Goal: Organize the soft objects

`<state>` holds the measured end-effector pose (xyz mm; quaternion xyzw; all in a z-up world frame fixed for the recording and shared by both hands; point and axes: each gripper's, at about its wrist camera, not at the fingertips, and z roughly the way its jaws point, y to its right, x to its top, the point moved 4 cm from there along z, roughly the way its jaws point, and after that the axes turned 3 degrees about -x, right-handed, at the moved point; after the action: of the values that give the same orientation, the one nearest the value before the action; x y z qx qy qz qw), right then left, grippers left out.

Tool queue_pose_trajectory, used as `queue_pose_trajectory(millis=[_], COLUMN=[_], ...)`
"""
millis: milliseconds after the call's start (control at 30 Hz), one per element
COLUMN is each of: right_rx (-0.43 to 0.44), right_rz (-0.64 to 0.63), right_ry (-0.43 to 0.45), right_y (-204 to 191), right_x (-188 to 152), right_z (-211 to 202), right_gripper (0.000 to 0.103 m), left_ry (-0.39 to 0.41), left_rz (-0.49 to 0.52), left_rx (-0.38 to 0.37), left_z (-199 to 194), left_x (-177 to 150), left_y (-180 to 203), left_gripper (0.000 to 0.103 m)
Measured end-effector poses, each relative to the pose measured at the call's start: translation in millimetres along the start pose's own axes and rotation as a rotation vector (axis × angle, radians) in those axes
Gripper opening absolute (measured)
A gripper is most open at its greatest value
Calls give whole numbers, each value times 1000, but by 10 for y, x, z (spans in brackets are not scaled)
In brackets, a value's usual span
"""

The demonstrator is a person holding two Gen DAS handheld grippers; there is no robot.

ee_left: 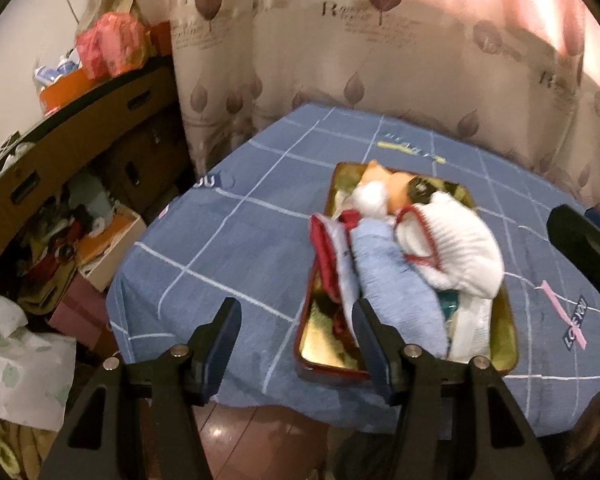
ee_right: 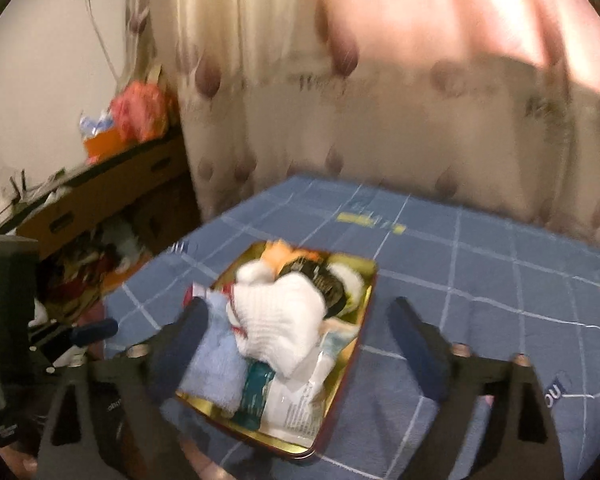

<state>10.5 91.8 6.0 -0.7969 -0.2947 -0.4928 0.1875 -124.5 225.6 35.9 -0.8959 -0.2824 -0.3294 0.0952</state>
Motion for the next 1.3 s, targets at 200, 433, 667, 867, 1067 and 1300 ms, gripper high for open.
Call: queue_pose_trajectory(millis=[200,433,667,867,1067,1300], right_rx=[-136,-157,-181,-252,-253,-235], right_rz=[-30,-25,-9,-23,-36,-19], right_ry=[90,136,161,158,139,109], right_y=[-57,-58,-58,-51,-58,-16], right_x=[44,85,53,-16,-87,-157], right_z=[-241,-454,-570,-576,-520,-444], right_gripper=[100,102,102,102,102,102], left_ry=[82,190,236,293,347,299], left_rz=[27,1,30,-34,-87,-26], left_rx=[-43,-75,-73,-151,-118,-69], left_z=[-170,-402,-498,-578,-653,-577], left_x=[47,79,87,81,81,69], left_y=[94,74,158,100,-23,53], left_gripper=[59,59,59,59,59,59])
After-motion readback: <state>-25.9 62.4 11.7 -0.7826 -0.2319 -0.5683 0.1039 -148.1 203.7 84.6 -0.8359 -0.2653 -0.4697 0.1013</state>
